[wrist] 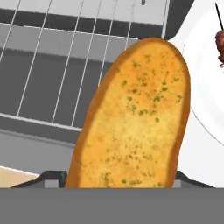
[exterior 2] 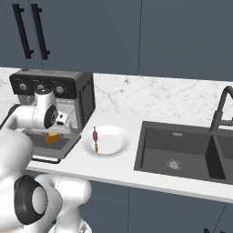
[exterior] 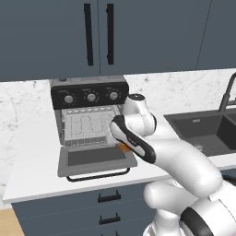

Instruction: Pick up the kebab skewer and baguette bread, and place them inside the toaster oven. Close the toaster oven door and start by setting the timer.

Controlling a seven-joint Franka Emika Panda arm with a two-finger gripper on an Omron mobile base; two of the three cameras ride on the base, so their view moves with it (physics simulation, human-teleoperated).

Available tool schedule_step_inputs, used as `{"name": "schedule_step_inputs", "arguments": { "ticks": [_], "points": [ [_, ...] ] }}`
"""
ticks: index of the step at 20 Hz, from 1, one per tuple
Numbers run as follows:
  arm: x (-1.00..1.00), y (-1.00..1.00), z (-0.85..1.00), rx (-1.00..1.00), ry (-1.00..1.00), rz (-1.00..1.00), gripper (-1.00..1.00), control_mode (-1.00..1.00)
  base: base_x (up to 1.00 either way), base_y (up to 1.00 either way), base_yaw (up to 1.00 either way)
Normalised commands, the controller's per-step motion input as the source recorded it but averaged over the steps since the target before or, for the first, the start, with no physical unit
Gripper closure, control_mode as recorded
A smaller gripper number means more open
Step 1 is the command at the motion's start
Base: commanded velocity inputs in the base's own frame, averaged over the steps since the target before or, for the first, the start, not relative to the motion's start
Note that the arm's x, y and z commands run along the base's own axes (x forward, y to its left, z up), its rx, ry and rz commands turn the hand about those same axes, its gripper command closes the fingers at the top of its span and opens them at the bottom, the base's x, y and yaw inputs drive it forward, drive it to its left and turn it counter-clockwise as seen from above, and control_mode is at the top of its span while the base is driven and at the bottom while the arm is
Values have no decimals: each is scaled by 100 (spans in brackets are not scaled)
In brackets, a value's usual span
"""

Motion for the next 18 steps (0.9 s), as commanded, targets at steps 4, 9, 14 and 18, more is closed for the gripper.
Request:
{"name": "schedule_step_inputs", "arguments": {
  "ticks": [4, 9, 14, 18],
  "points": [
    [91, 56, 2, 0, 0, -31, 100, -100, 0, 0, 0],
    [67, 42, 16, 0, 0, -18, 100, -100, 0, 0, 0],
    [-19, 13, 19, 0, -1, -9, 100, -100, 0, 0, 0],
    [0, 0, 2, 0, -3, -7, 100, -100, 0, 0, 0]
  ]
}}
